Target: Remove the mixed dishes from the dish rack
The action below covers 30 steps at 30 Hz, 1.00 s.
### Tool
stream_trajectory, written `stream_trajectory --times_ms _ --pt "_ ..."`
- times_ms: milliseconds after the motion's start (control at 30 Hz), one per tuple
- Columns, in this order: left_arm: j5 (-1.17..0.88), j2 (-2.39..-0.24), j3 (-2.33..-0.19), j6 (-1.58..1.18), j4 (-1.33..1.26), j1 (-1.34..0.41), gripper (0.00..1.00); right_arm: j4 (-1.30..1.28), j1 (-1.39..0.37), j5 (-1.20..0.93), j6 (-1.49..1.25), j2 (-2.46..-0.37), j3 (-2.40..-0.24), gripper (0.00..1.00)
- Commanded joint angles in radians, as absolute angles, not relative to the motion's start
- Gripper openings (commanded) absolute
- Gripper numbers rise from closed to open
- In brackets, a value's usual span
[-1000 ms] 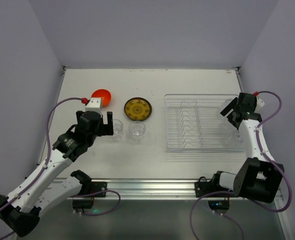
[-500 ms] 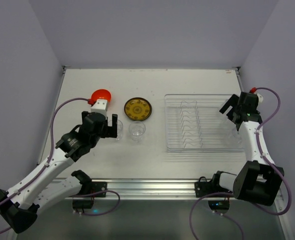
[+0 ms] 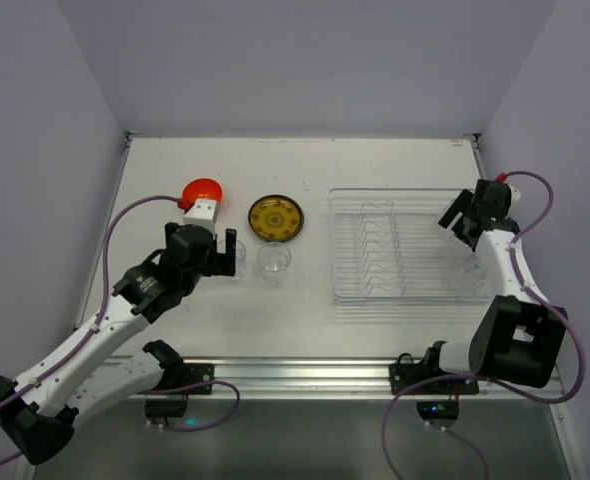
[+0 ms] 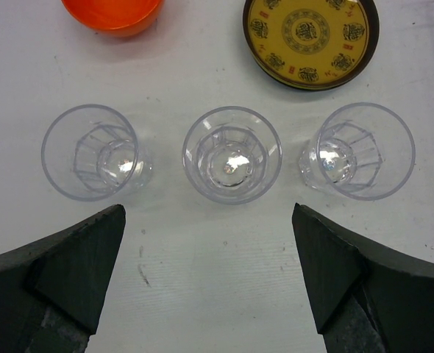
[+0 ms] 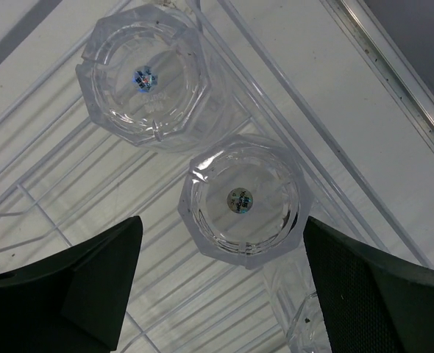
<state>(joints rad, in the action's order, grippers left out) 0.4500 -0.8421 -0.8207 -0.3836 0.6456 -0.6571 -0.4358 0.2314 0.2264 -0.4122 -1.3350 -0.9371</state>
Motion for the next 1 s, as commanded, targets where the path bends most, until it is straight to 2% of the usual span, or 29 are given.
stream_trajectory --times_ms 0,200,967 --pt "0.46 -0.844 -0.818 -0.399 0.604 -0.664 1.0 -0.385 0.238 0.249 -0.39 -1.322 -1.005 0.91" --pt "0.46 -0.847 -0.818 -0.397 0.606 -0.664 1.0 -0.377 0.238 0.268 -0.365 -1.384 -1.025 0.83" --pt "0.451 -0.839 -0.818 -0.391 0.6 -0.664 1.0 -0.407 0.238 0.367 -0.422 -1.408 -0.939 0.85"
